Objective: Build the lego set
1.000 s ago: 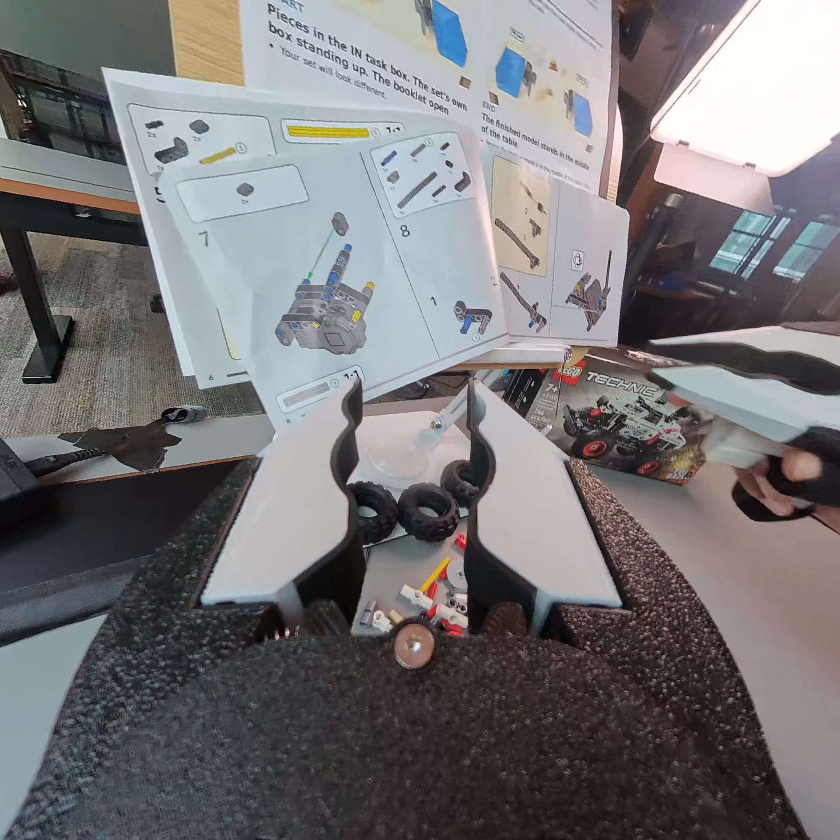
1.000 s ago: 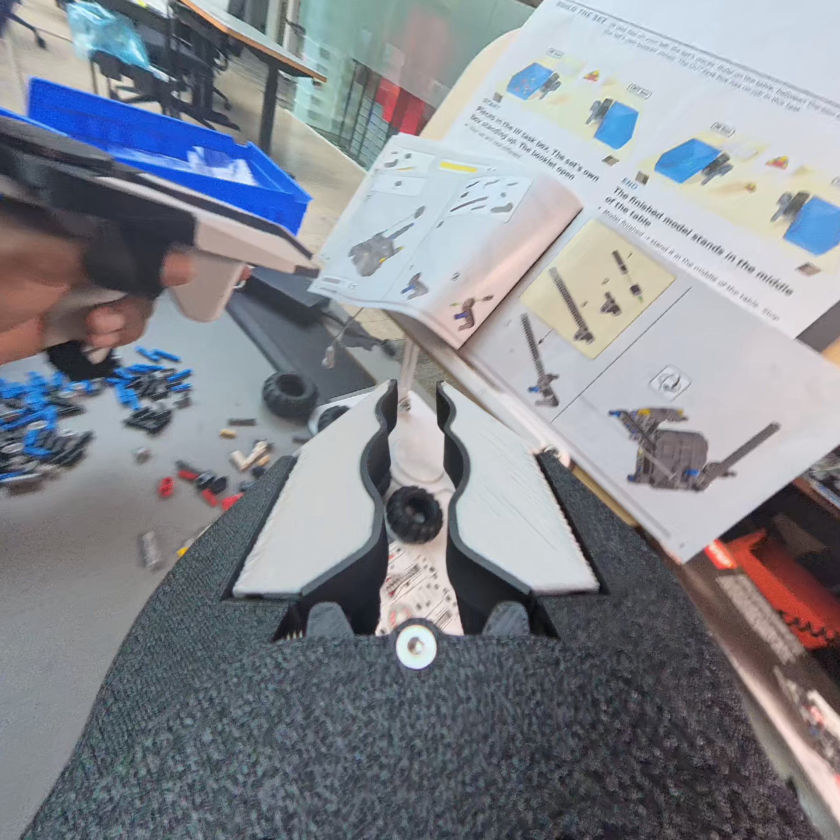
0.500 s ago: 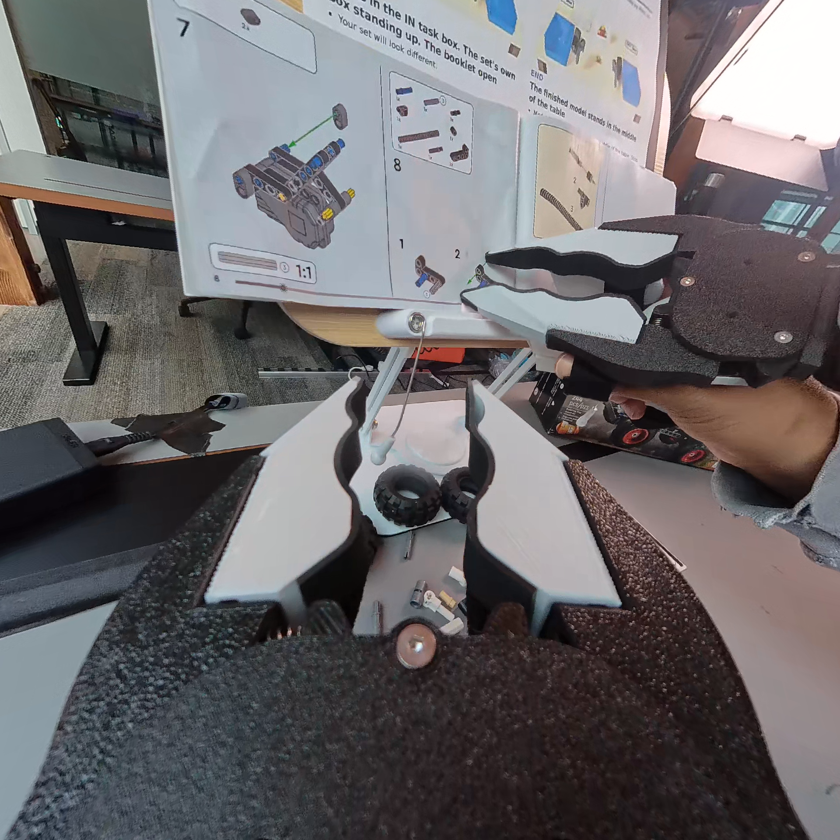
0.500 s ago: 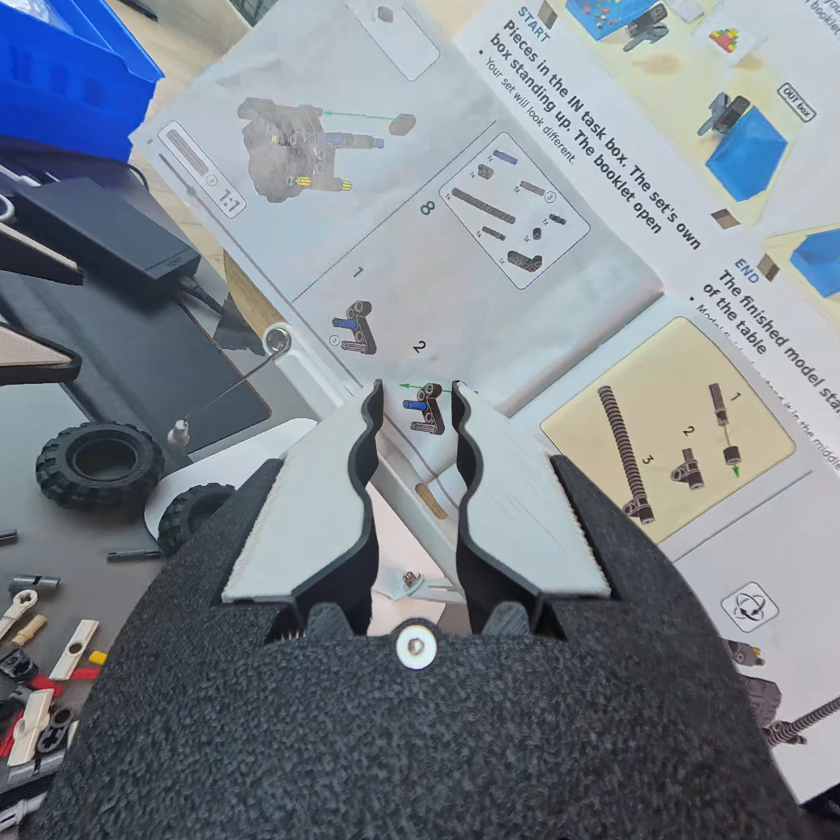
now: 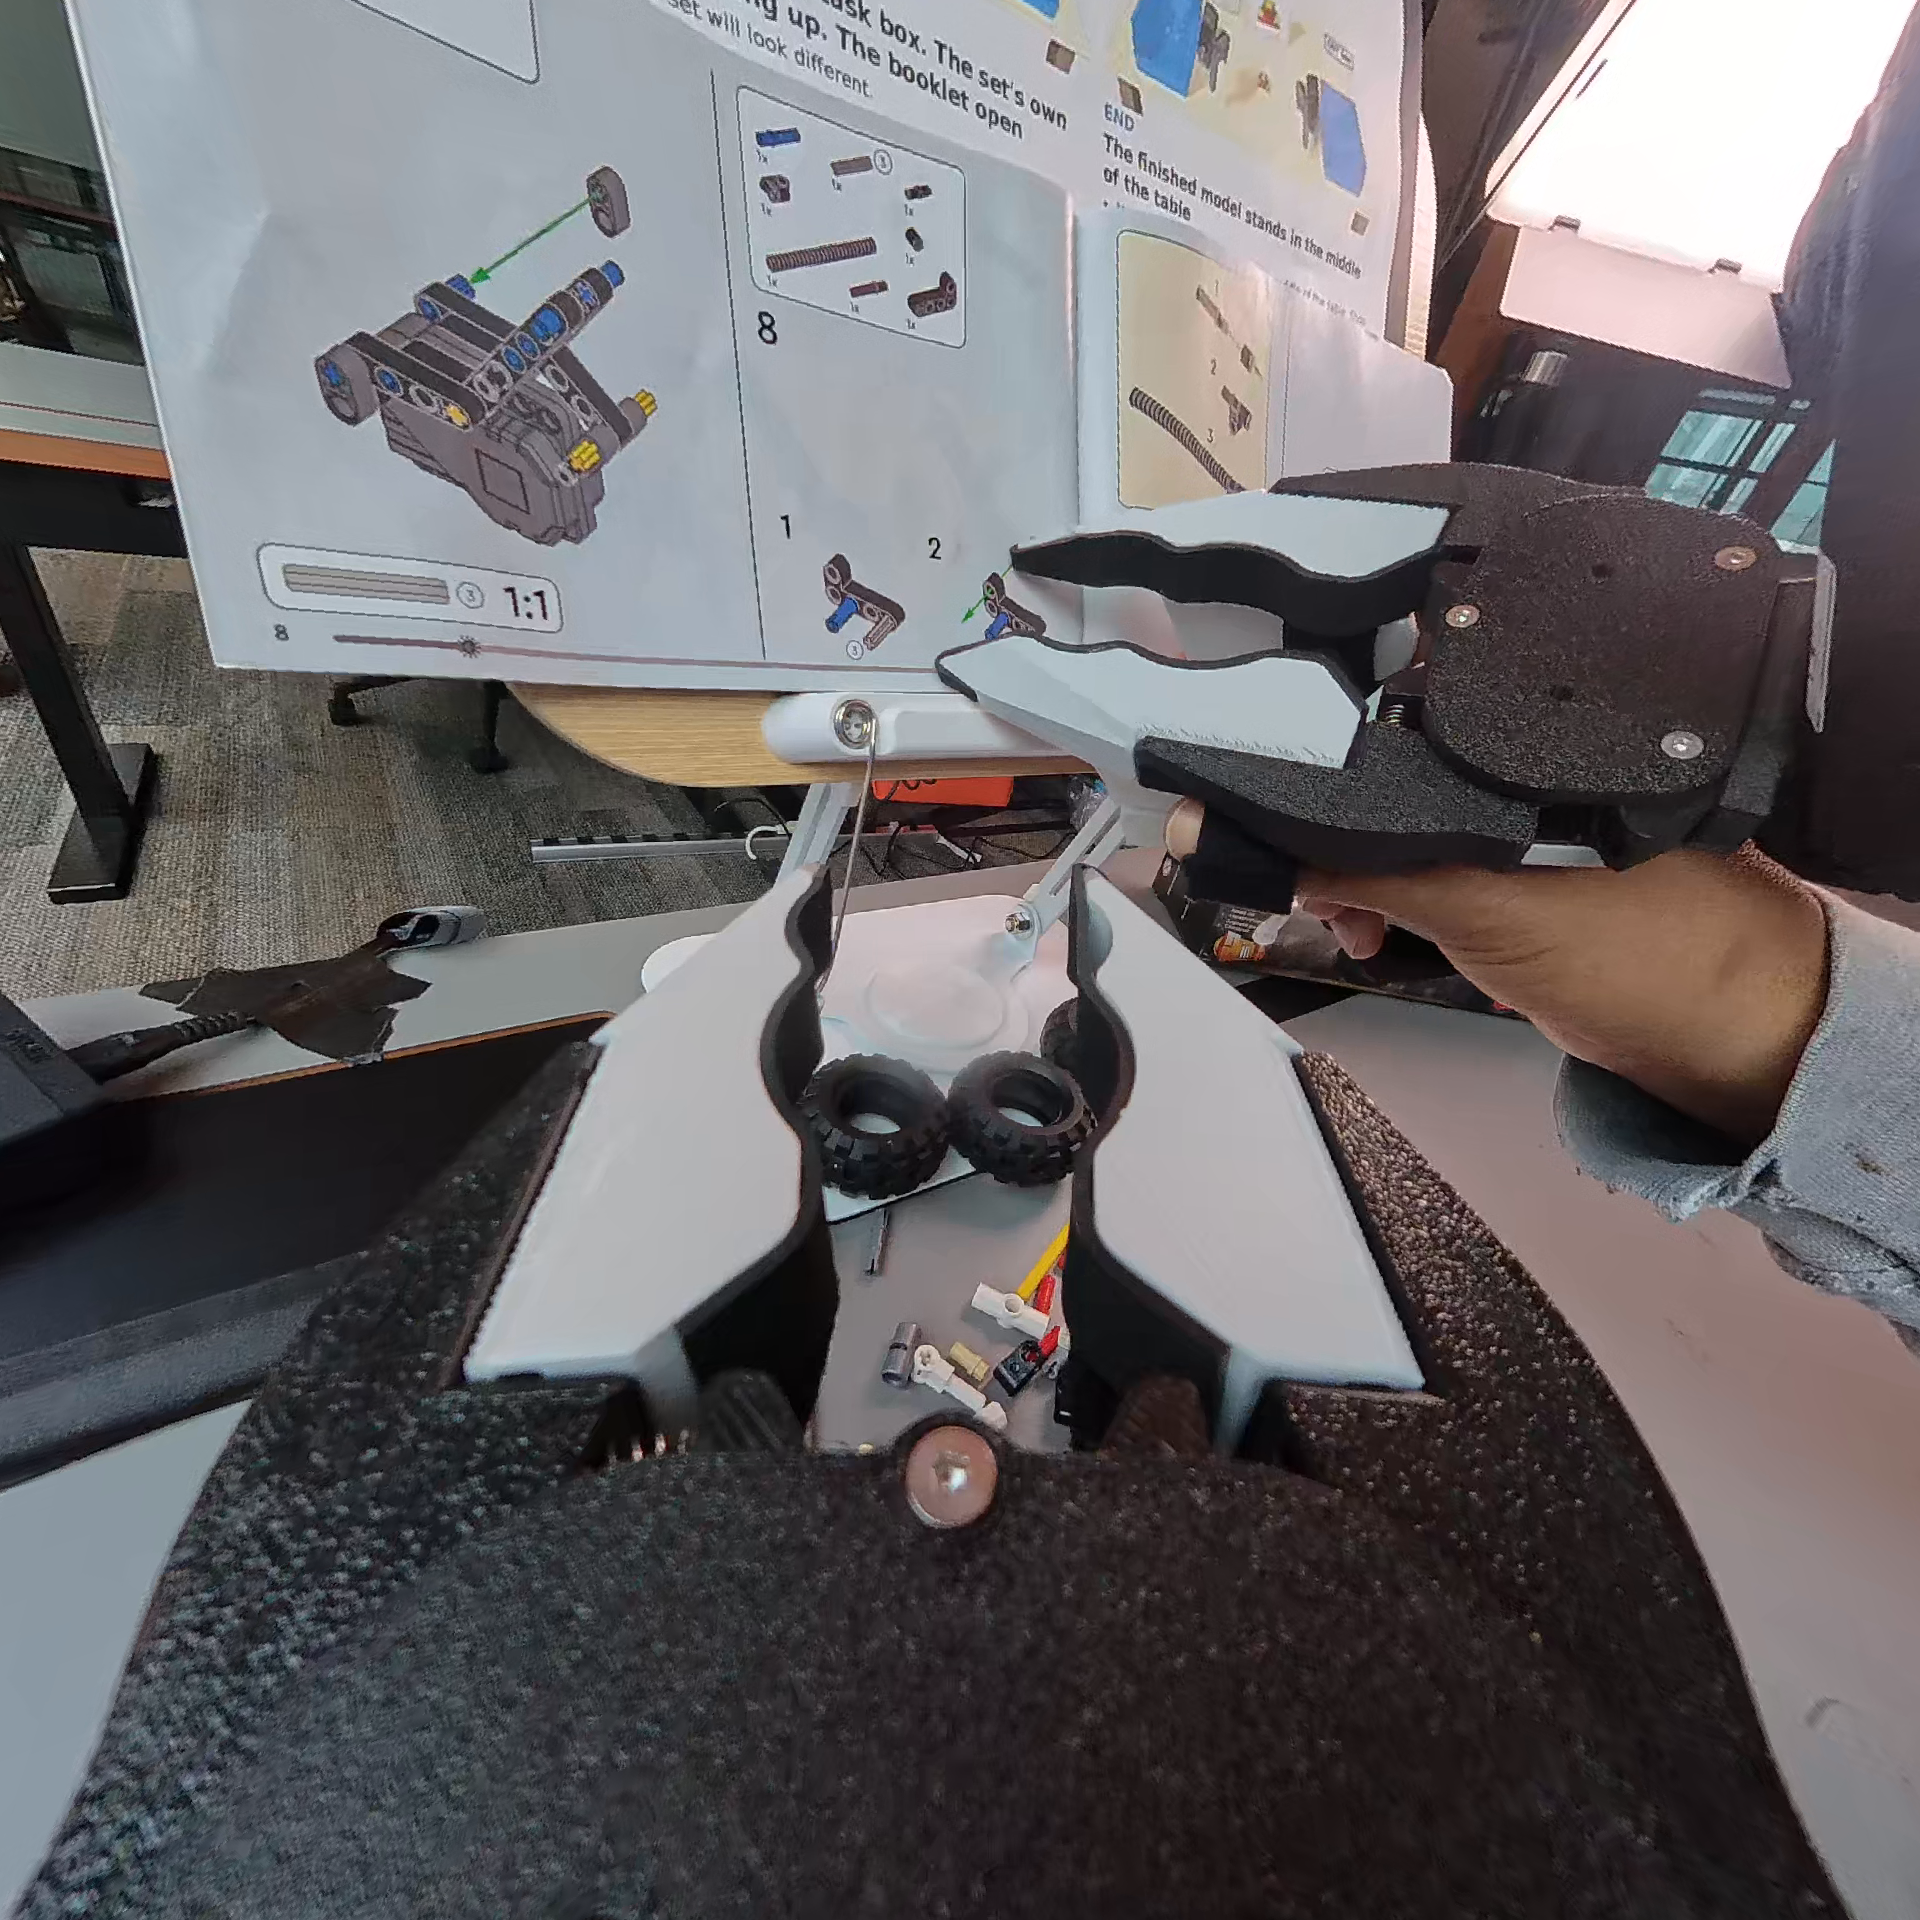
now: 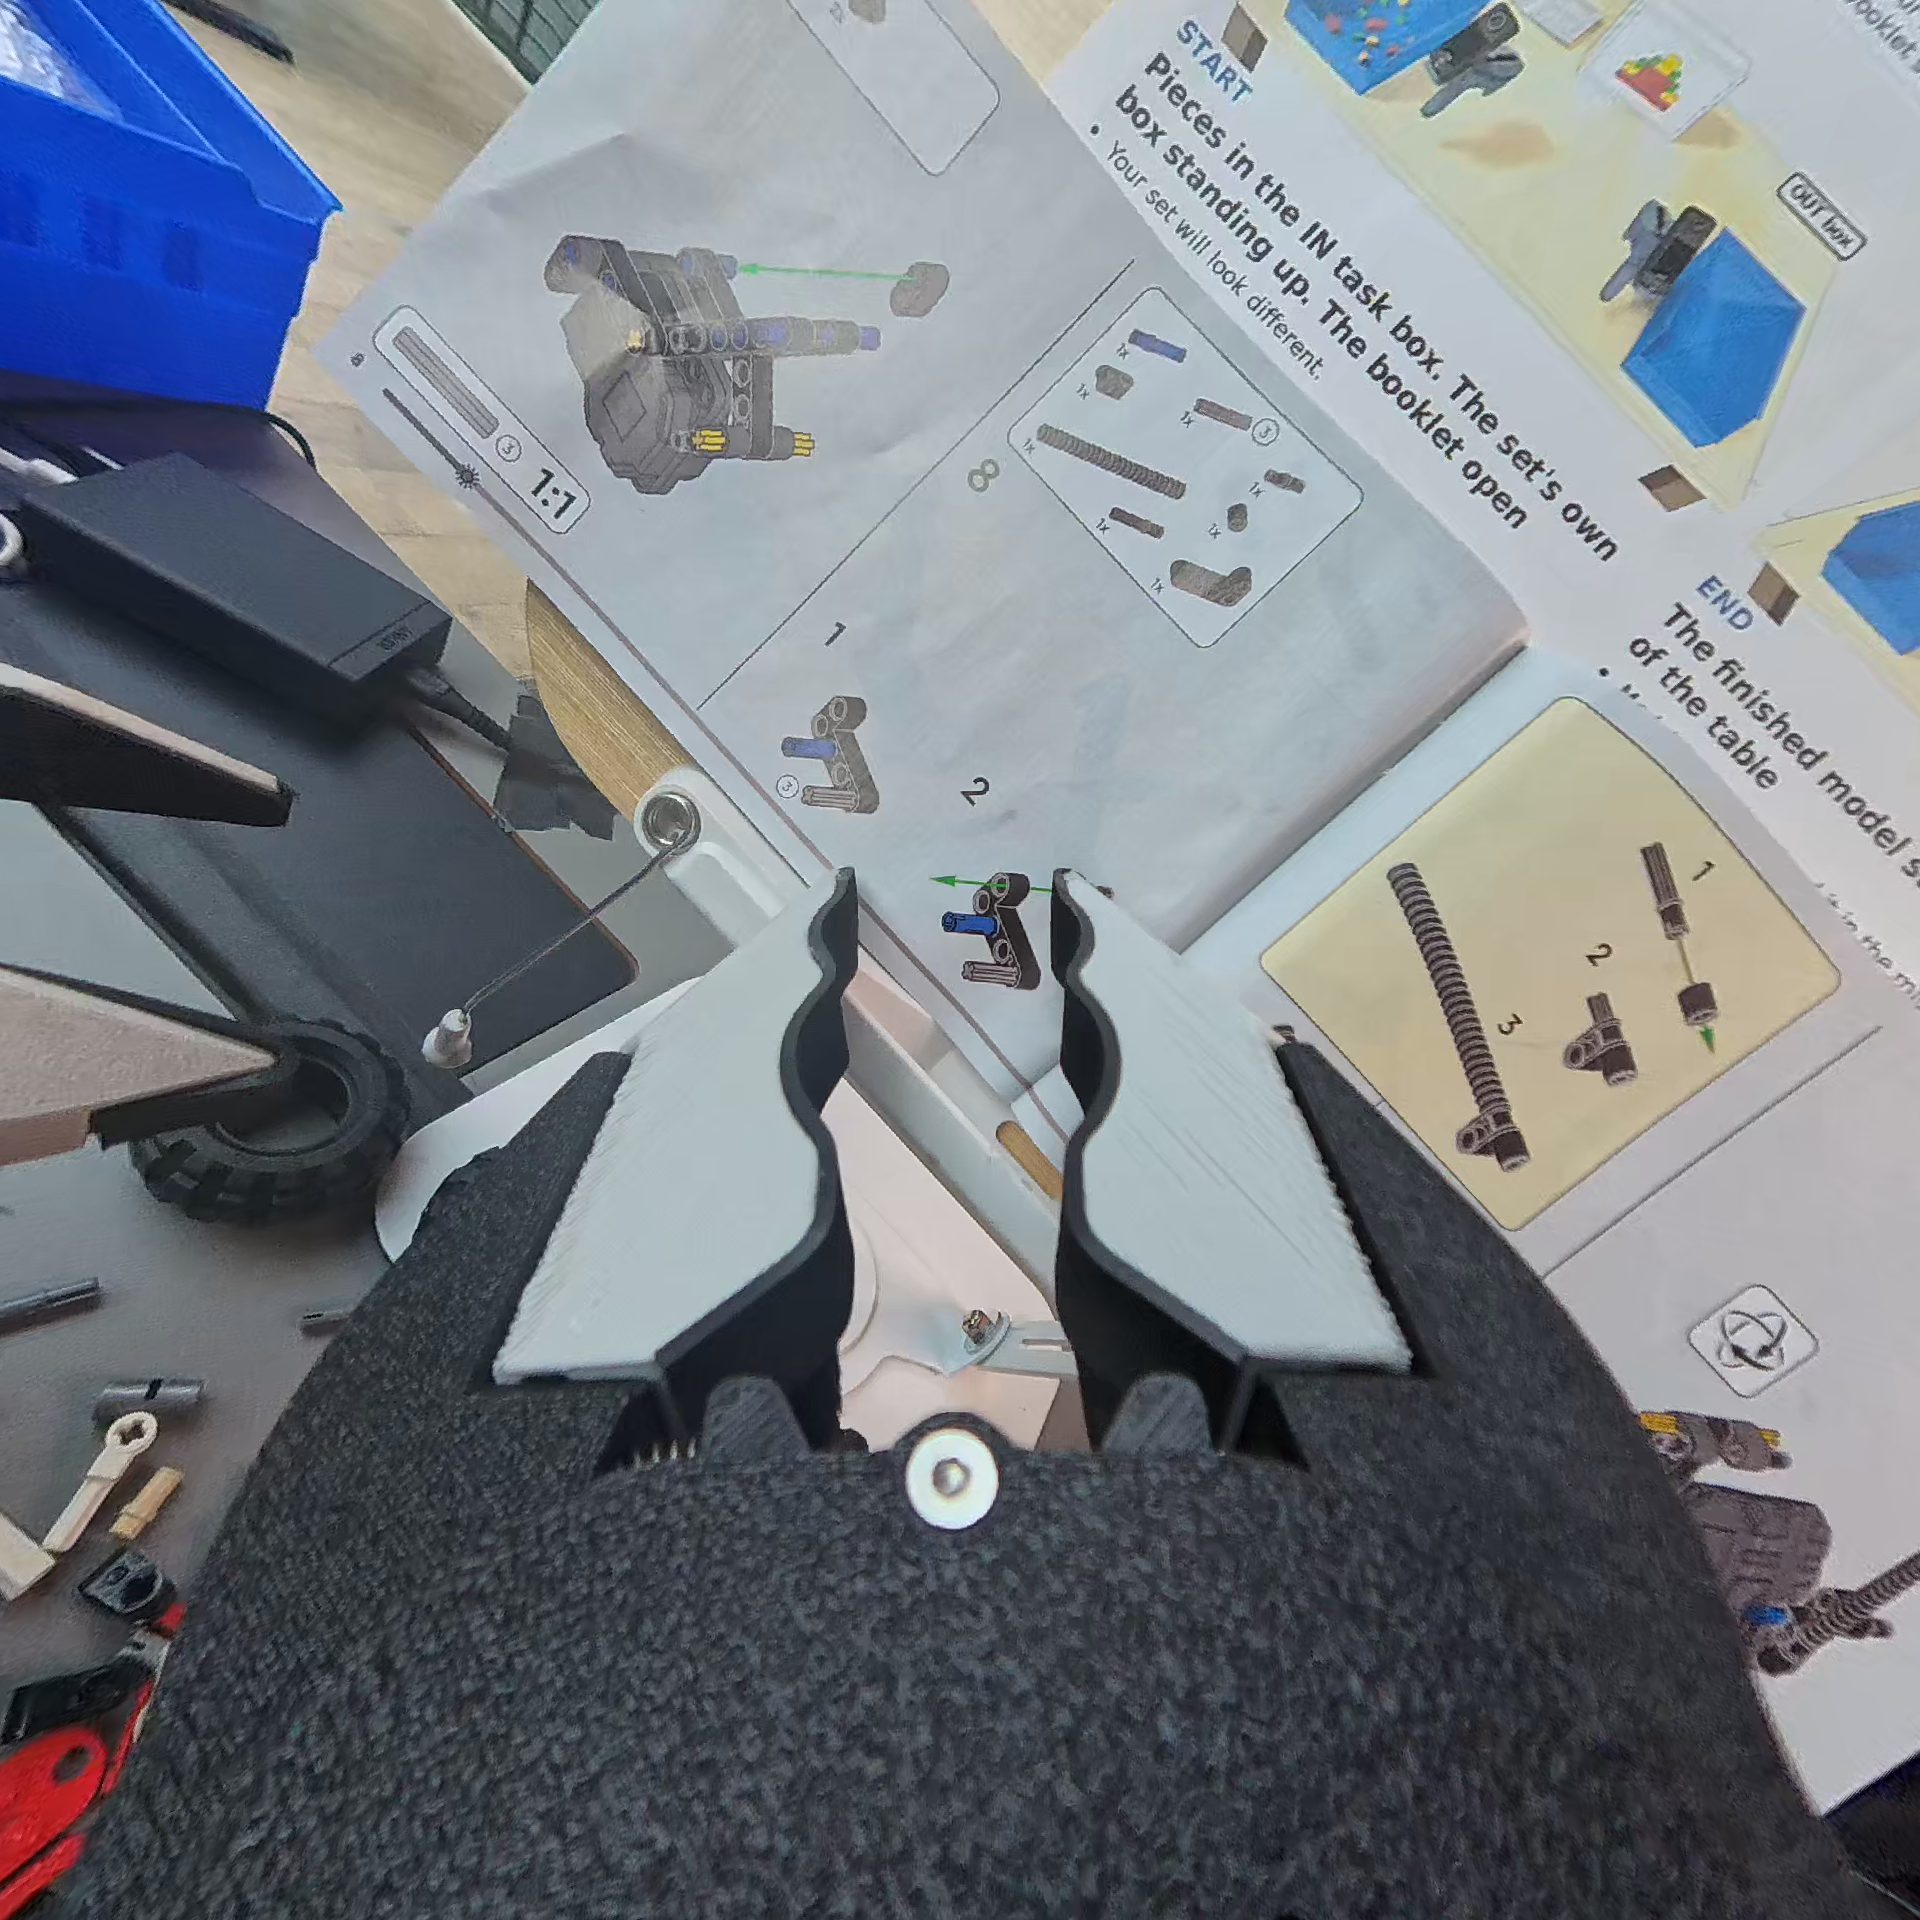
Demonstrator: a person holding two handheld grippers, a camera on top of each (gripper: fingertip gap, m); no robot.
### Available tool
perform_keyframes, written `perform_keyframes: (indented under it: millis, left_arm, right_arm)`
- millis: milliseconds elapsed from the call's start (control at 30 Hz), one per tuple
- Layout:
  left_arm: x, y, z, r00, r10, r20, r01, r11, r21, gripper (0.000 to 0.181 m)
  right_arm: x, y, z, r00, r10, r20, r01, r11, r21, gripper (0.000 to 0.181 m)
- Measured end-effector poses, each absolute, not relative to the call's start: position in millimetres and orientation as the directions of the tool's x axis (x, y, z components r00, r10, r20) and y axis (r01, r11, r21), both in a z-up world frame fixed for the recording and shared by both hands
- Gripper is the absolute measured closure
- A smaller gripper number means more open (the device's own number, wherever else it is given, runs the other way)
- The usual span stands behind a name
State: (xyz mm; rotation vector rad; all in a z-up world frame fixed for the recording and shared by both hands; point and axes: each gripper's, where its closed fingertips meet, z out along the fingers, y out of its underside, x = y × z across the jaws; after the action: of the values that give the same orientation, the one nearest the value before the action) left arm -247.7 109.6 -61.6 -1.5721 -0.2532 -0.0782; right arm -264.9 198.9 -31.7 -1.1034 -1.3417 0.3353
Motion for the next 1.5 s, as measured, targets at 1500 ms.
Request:
perform_keyframes:
  millis: [1500]
  left_arm:
    - [-288, 109, -60, 0.924, 0.182, 0.336, 0.339, 0.014, -0.941, 0.131]
  right_arm:
    - [-267, 197, -33, 0.234, 0.77, 0.594, 0.428, 0.467, -0.774, 0.155]
